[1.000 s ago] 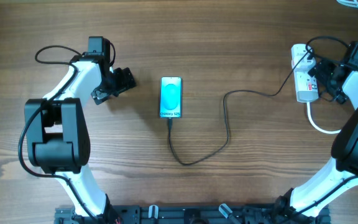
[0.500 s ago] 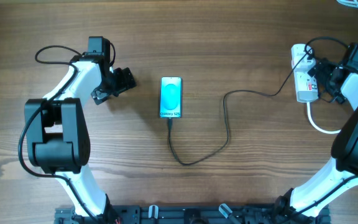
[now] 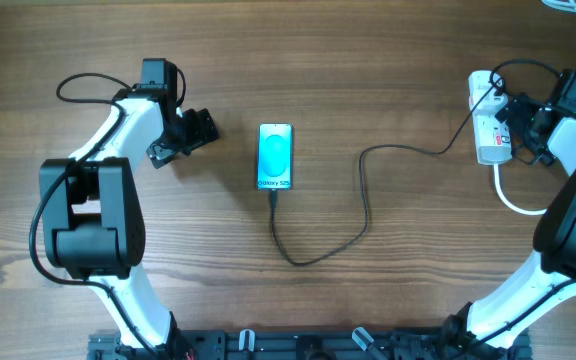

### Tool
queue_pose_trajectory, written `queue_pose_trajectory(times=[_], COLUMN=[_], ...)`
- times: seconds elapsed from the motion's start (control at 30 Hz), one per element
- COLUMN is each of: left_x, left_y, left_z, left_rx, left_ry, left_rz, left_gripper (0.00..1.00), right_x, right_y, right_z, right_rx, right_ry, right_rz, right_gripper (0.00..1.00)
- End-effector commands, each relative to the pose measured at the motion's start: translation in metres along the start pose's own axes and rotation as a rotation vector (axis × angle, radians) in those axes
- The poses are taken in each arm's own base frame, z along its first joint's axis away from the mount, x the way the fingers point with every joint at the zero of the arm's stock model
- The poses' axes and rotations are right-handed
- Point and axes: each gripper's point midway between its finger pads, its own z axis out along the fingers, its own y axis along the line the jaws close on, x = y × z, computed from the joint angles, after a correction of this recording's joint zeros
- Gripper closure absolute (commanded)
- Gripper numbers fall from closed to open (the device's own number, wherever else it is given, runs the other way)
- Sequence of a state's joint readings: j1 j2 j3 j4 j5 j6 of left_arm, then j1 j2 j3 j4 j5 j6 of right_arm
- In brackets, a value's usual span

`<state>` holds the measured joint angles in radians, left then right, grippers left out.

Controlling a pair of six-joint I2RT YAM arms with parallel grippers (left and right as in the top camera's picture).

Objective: Plug charger to phone and switch on socket

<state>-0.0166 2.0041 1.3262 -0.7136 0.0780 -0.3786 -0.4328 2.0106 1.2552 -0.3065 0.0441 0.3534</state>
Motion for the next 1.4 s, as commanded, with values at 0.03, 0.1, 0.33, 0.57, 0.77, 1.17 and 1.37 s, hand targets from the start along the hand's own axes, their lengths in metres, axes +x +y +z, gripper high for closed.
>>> queue_pose_trajectory(times=[0.03, 0.1, 0.33, 0.57, 0.77, 1.17, 1.37], left_x=[0.002, 0.002, 0.002, 0.002, 0.002, 0.002, 0.002], left_y=[0.006, 0.006, 0.006, 0.006, 0.006, 0.006, 0.006], left_z=[0.005, 0.005, 0.005, 0.005, 0.005, 0.005, 0.005], left_rx=[-0.01, -0.01, -0.01, -0.01, -0.01, -0.01, -0.01], left_ry=[0.015, 0.015, 0.015, 0.015, 0.015, 0.015, 0.015], left_rz=[-0.005, -0.005, -0.005, -0.005, -0.005, -0.005, -0.005], left_gripper=[0.0, 0.0, 0.0, 0.0, 0.0, 0.0, 0.0], right_x=[0.029, 0.032, 0.038, 0.043, 0.044, 0.053, 0.034], right_y=[0.011, 0.011, 0.009, 0.018, 0.021, 0.027, -0.002], right_z=[0.012, 0.012, 0.011, 0.01, 0.01, 0.008, -0.01], right_rx=[-0.064, -0.067, -0.058, -0.083, -0.087, -0.062, 0.098], right_ry=[0.104, 0.115, 0.142, 0.155, 0.159, 0.172, 0.143], right_rz=[-0.022, -0.022, -0.021, -0.033, -0.039, -0.076, -0.123], right_gripper=[0.0, 0.0, 0.01, 0.0, 0.0, 0.0, 0.0])
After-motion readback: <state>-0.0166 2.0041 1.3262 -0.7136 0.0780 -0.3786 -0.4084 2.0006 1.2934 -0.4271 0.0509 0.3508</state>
